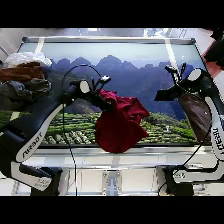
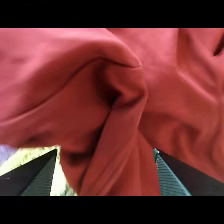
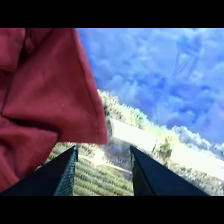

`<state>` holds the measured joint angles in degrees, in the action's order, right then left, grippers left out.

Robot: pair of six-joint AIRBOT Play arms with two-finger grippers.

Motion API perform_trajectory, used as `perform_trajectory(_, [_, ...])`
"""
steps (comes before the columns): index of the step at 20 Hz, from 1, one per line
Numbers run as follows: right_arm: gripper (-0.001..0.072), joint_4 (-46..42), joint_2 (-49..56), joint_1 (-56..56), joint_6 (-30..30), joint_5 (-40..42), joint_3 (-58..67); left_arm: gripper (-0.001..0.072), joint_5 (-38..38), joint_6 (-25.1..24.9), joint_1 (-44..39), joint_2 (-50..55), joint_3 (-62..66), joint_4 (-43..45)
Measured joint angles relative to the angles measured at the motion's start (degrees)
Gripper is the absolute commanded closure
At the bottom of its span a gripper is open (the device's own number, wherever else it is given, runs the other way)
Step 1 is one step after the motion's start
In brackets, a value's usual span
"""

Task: Fold the shirts.

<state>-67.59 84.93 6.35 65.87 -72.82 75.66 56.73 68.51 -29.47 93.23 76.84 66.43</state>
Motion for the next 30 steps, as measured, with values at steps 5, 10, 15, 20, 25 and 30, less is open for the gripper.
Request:
perform_trajectory(5, [0.0328,0.7,2.3,0.0,-0.8,1.4,-0.1,0.0016,-3.7,3.3,-3.3,1.8,0.0,3.0])
perform_trajectory(10, [0.0328,4.1,3.7,0.0,-1.9,1.8,-0.1,0.0609,-9.3,7.5,-3.8,3.6,0.0,3.8])
perform_trajectory(15, [0.0328,5.4,4.7,-0.8,-2.4,1.4,-0.1,0.0693,-11.3,9.4,-3.2,3.9,0.0,3.9])
perform_trajectory(20, [0.0328,3.2,8.2,-0.1,-2.5,-1.6,-0.1,0.0693,-8.5,9.7,-1.1,1.4,0.0,4.0])
perform_trajectory(25, [0.0329,8.8,13.0,1.3,-5.6,-4.7,-0.1,0.0693,-5.8,9.9,0.5,-0.2,0.0,4.1])
perform_trajectory(30, [0.0329,13.1,15.4,1.3,-8.2,-5.3,-0.1,0.0693,-4.8,9.9,0.8,-0.6,0.0,4.1])
